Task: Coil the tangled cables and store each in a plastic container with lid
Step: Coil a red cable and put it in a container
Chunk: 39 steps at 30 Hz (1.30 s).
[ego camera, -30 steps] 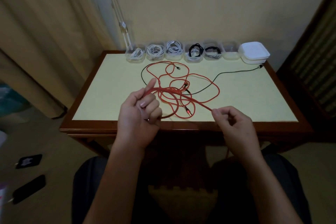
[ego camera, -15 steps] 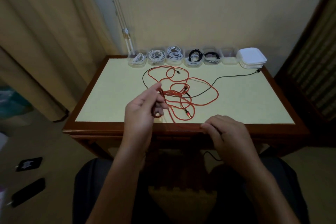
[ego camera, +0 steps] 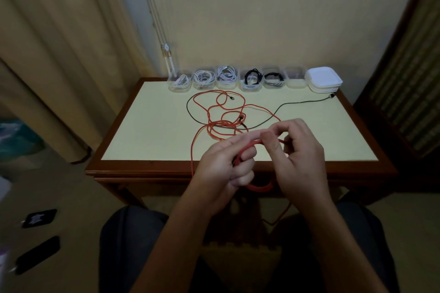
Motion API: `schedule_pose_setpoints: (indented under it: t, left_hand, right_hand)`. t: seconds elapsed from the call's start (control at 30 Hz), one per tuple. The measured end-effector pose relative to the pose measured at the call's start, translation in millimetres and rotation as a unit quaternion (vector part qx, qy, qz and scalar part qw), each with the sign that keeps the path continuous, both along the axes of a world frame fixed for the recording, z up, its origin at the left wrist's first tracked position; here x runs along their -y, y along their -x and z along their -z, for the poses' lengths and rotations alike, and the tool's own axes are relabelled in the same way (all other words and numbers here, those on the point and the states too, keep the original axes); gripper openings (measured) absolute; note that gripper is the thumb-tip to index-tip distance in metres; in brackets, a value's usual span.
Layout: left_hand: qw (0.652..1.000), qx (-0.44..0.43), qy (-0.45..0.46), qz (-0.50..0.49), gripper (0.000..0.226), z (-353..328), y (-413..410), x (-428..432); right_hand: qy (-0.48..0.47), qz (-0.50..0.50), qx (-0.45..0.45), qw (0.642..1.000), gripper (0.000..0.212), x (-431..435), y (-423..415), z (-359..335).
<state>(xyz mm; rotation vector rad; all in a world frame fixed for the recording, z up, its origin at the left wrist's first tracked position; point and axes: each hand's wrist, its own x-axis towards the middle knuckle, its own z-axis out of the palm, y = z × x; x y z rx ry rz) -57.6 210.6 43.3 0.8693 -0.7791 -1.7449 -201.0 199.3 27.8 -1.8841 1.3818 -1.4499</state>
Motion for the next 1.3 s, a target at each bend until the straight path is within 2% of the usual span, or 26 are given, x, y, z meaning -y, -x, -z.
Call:
schedule_pose_setpoints:
  t: [0.1, 0.2, 0.33, 0.4, 0.5, 0.57, 0.77, 0.87, 1.0, 1.13, 1.3]
  left_hand:
    - [0.996, -0.082, -0.033, 0.001, 0.039, -7.1, -0.3, 0.1]
    - [0.994, -0.105, -0.035, -0.005, 0.044, -8.9, -2.2, 1.8]
    - [0.99, -0.138, -0.031, -0.021, 0.042, -5.2, 2.4, 0.5]
    - [0.99, -0.13, -0.027, -0.045, 0.04, -2.8, 6.7, -0.3]
    - [0.995, -0.053, -0.009, -0.088, 0.043, -0.4, 14.4, -0.7]
    - [0.995, -0.034, -0.008, -0.098, 0.046, -0.6, 19.2, -2.3]
    - [0.989, -0.123, -0.02, -0.08, 0.046, 1.1, 20.5, -4.6]
    - [0.99, -0.12, -0.023, -0.067, 0.042, 0.7, 15.0, -3.2]
    - [0.992, -0.109, -0.03, -0.054, 0.036, -4.1, 9.2, -3.3]
    - [0.976, -0.201, -0.064, -0.062, 0.031, -9.5, -5.5, 2.9]
    - [0.929, -0.347, -0.076, -0.104, 0.034, -10.4, -46.3, 9.3]
  right_hand:
    - [-0.057, 0.009, 0.053, 0.997, 0.023, -2.9, -2.4, -2.5]
    - [-0.112, -0.039, 0.095, 0.988, 0.039, -9.6, -5.4, -2.8]
    - [-0.123, -0.05, 0.121, 0.984, 0.042, -14.0, -10.5, -2.9]
    - [-0.117, -0.036, 0.129, 0.984, 0.042, -12.7, -11.8, 0.0]
    - [-0.112, -0.03, 0.122, 0.986, 0.037, -12.3, -12.5, 2.0]
    - [-0.111, -0.037, 0.118, 0.986, 0.035, -13.1, -13.0, -0.1]
    - [-0.107, -0.008, 0.11, 0.988, 0.041, -9.8, -13.2, 2.3]
    - [-0.115, -0.015, 0.116, 0.987, 0.048, -10.3, -12.5, 5.3]
    - [-0.117, -0.038, 0.133, 0.984, 0.048, -10.8, -12.3, 2.2]
    - [-0.151, -0.031, 0.113, 0.982, 0.045, -5.5, -0.3, -0.2]
    - [-0.179, -0.022, 0.08, 0.98, 0.034, 2.4, 37.3, 3.6]
